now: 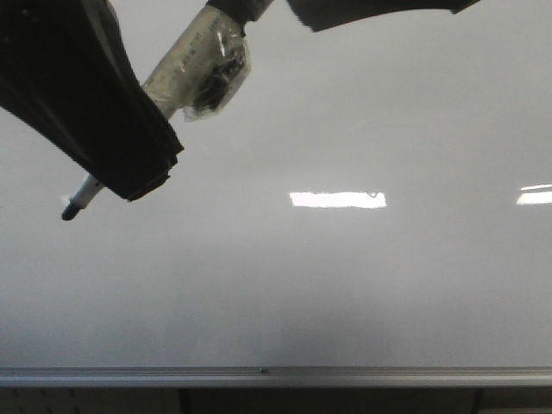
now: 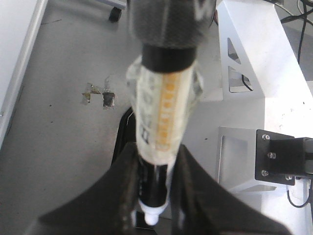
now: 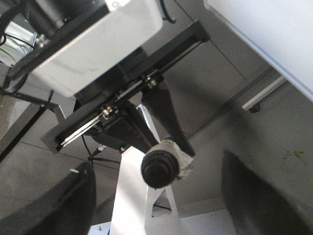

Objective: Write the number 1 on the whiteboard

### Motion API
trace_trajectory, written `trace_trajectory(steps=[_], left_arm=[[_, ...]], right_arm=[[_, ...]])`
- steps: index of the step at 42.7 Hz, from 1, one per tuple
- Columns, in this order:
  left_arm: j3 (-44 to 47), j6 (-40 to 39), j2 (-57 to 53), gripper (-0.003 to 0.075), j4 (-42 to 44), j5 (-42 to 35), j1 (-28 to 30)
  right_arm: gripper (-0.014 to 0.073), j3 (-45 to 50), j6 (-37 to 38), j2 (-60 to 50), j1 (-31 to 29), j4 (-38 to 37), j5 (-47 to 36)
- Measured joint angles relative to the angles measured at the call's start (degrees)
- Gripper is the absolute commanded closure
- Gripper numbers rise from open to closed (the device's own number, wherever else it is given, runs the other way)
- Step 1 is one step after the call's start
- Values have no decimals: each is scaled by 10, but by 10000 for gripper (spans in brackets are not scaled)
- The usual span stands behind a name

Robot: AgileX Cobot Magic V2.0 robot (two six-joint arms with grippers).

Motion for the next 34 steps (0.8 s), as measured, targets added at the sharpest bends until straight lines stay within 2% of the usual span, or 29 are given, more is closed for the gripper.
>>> trace_trajectory(steps=[8,19,29,32,34], left_arm=[[0,0,0,740,0,0,0],[0,0,0,740,0,0,0],[0,1,0,740,-6,4,0],[0,1,0,740,-6,4,0],[0,1,0,741,-6,4,0]], right_arm=[[55,0,-1,23,31,6,0],[370,0,-1,35,31,29,-2],[474,0,-1,37,31,28,-10],[538,0,-3,37,31,28,-10],[615,0,-3,37,31,28,-10]])
